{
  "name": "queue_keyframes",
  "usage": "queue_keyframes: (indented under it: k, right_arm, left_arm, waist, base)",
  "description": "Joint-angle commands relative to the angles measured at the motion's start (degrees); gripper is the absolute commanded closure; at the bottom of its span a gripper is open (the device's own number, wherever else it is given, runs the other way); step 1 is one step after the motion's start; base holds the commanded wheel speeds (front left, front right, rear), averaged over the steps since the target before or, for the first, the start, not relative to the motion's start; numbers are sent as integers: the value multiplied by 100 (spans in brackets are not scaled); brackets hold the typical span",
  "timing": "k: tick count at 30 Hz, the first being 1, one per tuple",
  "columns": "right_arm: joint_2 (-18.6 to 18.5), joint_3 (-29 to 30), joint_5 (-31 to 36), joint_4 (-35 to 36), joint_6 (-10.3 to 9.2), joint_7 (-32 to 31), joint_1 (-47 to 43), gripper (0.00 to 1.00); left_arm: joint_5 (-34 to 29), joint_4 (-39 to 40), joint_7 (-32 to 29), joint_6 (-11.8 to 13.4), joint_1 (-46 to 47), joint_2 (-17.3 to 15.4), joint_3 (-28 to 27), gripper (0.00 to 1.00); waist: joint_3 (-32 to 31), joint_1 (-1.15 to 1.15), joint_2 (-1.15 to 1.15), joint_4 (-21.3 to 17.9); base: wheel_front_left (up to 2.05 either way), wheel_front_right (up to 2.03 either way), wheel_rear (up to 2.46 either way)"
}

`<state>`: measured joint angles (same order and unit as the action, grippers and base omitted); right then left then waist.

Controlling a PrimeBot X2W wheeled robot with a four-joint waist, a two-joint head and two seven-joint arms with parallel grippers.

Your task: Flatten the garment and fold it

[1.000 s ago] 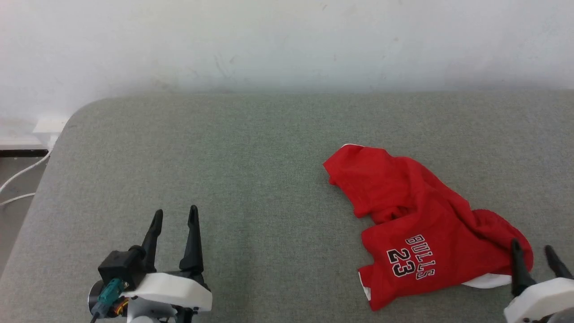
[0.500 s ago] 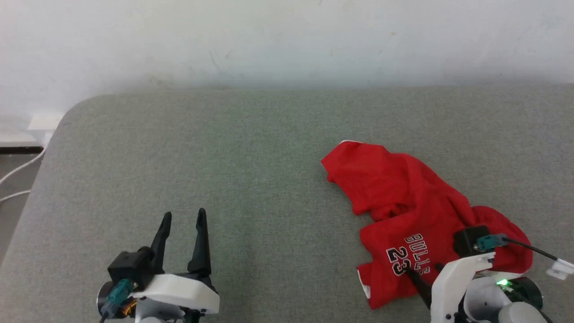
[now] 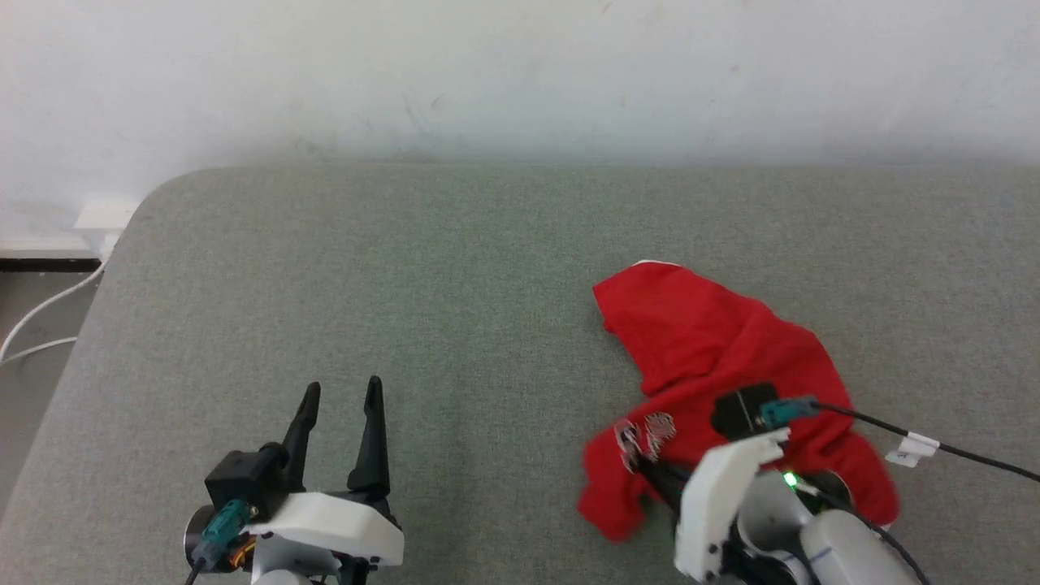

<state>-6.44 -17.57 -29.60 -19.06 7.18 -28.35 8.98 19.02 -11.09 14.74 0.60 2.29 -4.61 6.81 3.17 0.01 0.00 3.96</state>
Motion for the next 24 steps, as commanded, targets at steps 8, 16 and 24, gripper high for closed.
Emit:
queue_keyframes:
  k: [8,16,24]
  right_arm:
    - [138,-659,124,-52,31,873,249,0]
    - [-323,-657,620,585,31,1939,-485,0]
    - [66,982,1394,1857,31,3074,-1247,0]
  left_arm:
    - [-105,-74,26,-36,35,-12,51,0]
    - [-64,-232,25,-7,-99,-19,93,0]
    - [77,-317,-383,-34,-237,2,258,0]
  waist:
    - [-60,-1,0,-67]
    - [-198,-1,0,-119]
    - [-371,-1,0,-377]
  base:
    - [0,0,0]
    - [0,0,0]
    - [0,0,0]
